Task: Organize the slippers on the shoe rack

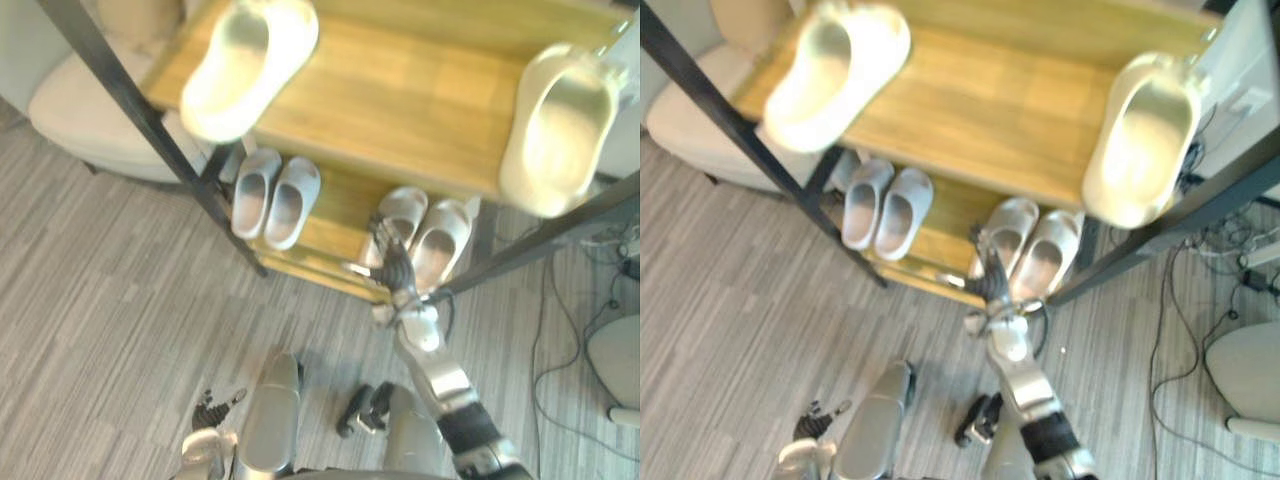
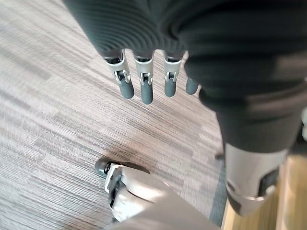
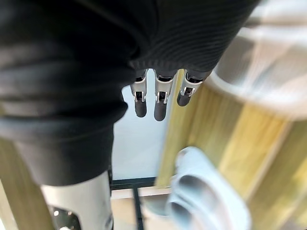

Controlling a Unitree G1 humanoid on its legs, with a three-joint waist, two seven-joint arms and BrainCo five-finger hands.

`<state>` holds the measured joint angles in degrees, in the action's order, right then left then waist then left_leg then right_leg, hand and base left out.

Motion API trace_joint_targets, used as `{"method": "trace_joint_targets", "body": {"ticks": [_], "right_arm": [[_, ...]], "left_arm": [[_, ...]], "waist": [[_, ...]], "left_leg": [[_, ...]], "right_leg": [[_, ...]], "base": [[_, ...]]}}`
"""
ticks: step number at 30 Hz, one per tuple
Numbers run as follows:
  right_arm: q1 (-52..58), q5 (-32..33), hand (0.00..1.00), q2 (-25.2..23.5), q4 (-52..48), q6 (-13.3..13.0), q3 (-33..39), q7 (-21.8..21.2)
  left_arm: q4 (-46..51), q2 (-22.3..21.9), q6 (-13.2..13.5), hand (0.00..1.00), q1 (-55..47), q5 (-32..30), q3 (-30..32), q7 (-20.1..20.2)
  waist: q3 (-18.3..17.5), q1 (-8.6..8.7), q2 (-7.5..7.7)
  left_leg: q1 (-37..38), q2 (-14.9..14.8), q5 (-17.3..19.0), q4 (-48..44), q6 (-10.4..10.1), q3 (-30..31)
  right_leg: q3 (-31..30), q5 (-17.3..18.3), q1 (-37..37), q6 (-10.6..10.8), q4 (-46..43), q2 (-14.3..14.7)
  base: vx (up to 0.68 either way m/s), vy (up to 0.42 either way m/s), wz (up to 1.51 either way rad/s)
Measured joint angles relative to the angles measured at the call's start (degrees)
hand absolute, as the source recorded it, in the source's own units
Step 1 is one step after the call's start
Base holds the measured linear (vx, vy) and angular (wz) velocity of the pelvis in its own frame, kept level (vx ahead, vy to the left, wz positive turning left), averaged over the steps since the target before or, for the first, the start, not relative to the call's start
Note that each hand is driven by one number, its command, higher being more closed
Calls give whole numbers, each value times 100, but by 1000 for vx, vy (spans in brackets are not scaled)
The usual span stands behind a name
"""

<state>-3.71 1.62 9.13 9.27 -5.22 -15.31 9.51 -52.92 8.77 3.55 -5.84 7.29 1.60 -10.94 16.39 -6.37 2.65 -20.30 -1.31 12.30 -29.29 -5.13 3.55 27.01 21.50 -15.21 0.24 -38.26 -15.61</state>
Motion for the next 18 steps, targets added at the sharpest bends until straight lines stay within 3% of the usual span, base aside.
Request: {"method": "trace_joint_targets", "body": {"ticks": [4,8,13,18], "right_arm": [[458,-455,0,-2,876,62,461,-123],[768,-890,0,-15,1632,102,716,-179],[874,-1146,0,-33,2675,162,1065,-182],[870,-1287,0,-70,3586,230,1362,-135]], "left_arm": [[-167,72,-4,0,0,-244,-288,91],[-288,97,-13,0,-45,-568,-545,220],[-265,43,-6,0,-50,-720,-653,238],[-144,41,3,0,-62,-715,-863,257]], "waist": [[-150,97,-126],[-405,304,-278],[-592,364,-457],[-689,392,-506]], "left_leg": [[686,9,-446,1036,80,-175],[1303,8,-810,1948,155,-380],[1808,-2,-1017,2528,214,-568],[2080,3,-1070,2764,235,-622]], "right_leg": [[-63,-506,484,117,955,180],[-205,-970,913,226,1814,367],[-360,-1373,1321,301,2537,539],[-447,-1637,1643,361,3087,666]], "base": [[91,116,-20],[67,97,-25],[29,65,-22],[13,29,-8]]}}
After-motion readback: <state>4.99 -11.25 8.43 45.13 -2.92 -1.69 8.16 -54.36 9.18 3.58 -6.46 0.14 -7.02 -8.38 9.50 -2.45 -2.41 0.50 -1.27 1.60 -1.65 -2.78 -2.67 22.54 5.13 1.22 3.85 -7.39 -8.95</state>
